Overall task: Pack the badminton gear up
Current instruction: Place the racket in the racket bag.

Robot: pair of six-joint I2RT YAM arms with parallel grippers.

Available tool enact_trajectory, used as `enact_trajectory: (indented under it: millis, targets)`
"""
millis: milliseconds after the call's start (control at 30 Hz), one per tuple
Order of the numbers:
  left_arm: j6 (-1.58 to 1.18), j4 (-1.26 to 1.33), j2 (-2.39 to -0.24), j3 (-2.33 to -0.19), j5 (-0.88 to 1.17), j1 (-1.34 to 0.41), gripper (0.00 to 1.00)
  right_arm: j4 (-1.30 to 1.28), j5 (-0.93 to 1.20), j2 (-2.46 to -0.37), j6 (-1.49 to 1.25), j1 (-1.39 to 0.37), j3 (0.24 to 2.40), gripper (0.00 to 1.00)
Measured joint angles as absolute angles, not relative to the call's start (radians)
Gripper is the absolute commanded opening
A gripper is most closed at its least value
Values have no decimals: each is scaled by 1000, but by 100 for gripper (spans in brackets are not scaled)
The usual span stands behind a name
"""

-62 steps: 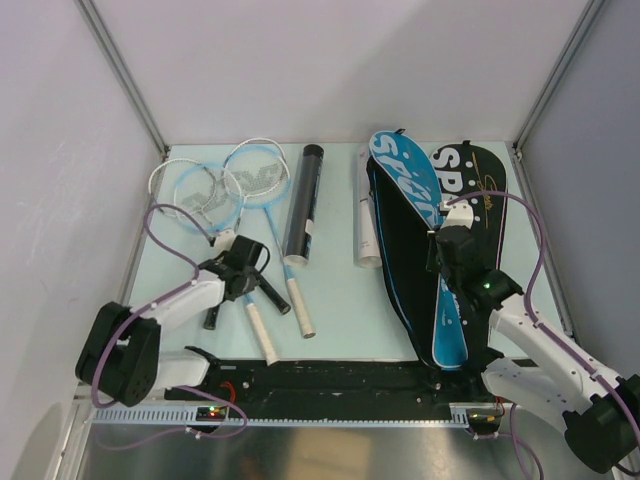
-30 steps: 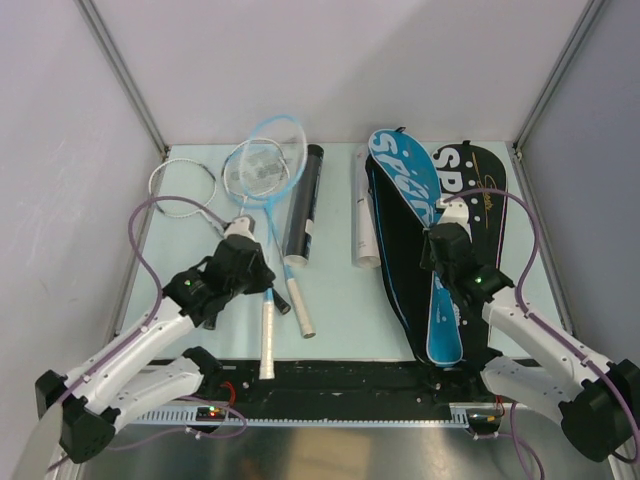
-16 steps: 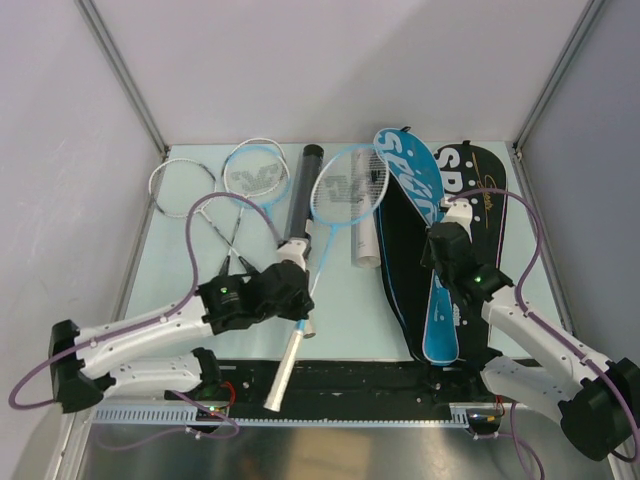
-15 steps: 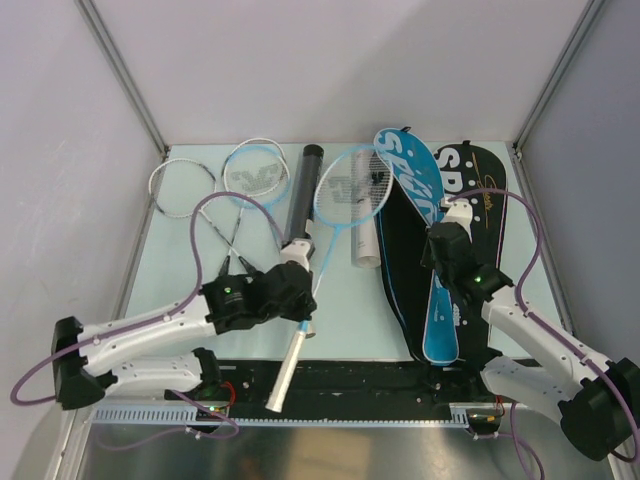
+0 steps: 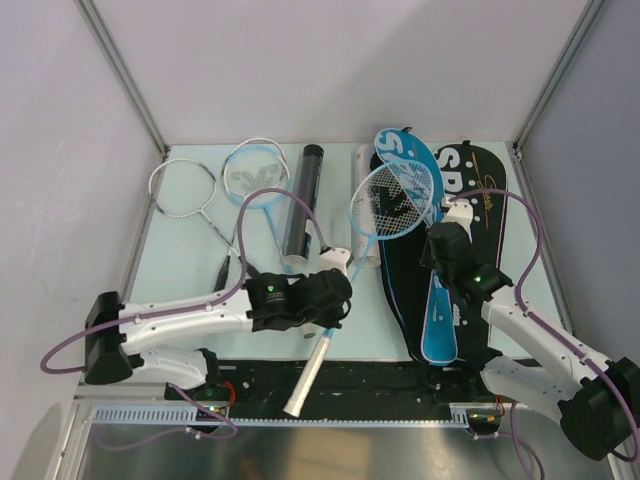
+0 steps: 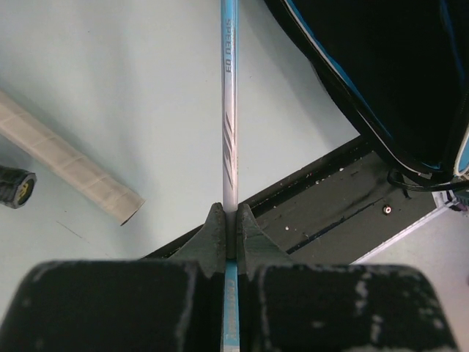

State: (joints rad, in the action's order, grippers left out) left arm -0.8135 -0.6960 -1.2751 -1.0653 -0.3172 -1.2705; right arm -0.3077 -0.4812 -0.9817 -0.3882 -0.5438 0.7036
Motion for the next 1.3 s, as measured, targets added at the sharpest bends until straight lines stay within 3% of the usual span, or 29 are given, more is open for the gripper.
enact_trajectory:
  millis: [267, 800, 1300]
  targets:
    - [-854, -689, -1313, -1055, -318, -1277, 0, -308, -482, -986, -388, -542, 706, 0]
    - [-863, -753, -1065, -923, -334, -1277, 0, -308, -482, -990, -397, -536, 709, 0]
    - [-797, -815, -1131, -926, -381, -1279, 0, -318, -509, -1005, -426, -533, 777, 0]
